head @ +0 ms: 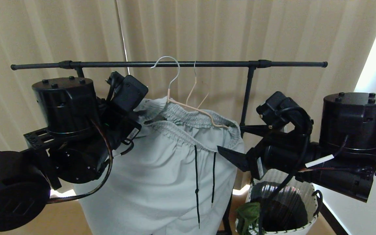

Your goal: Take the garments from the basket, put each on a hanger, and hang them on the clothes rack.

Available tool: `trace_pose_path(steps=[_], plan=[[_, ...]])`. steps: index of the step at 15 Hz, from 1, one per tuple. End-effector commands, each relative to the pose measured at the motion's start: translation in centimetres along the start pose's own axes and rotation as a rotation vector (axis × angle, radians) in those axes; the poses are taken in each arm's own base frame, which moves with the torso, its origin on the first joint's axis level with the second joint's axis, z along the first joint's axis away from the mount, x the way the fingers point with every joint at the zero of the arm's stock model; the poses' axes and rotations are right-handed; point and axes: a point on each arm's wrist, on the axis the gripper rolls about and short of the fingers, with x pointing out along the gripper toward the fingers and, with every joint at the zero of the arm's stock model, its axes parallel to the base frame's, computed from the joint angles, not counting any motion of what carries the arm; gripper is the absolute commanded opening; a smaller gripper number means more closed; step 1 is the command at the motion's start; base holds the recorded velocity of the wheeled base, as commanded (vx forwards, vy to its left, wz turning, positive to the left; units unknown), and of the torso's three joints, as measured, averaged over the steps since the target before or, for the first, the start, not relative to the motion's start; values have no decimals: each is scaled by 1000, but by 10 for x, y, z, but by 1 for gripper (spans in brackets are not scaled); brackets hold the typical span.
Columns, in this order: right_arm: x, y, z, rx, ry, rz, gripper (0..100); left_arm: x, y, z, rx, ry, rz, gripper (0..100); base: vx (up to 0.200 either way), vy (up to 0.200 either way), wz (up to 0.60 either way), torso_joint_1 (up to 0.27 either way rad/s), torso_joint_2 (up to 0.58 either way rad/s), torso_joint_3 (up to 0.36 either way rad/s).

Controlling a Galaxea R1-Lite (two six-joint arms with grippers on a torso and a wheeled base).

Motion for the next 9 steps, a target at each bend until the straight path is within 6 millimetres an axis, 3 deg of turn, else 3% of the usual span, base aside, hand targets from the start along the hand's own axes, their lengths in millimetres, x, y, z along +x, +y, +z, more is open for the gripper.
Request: trace_pose_path(steps=[1,6,9], plan=[[2,-9,9,-54,-32,-34,100,-6,-2,4,-20,-21,-12,0,0,0,0,0,0,0],[18,-28,35,-210,-96,-106,100,-14,-8,6,-36,-44,-41,0,0,0,0,0,0,0],[31,-28,37,-237,-86,-127,100,-20,-12,8,-54,-61,-57,0,0,0,0,0,0,0]])
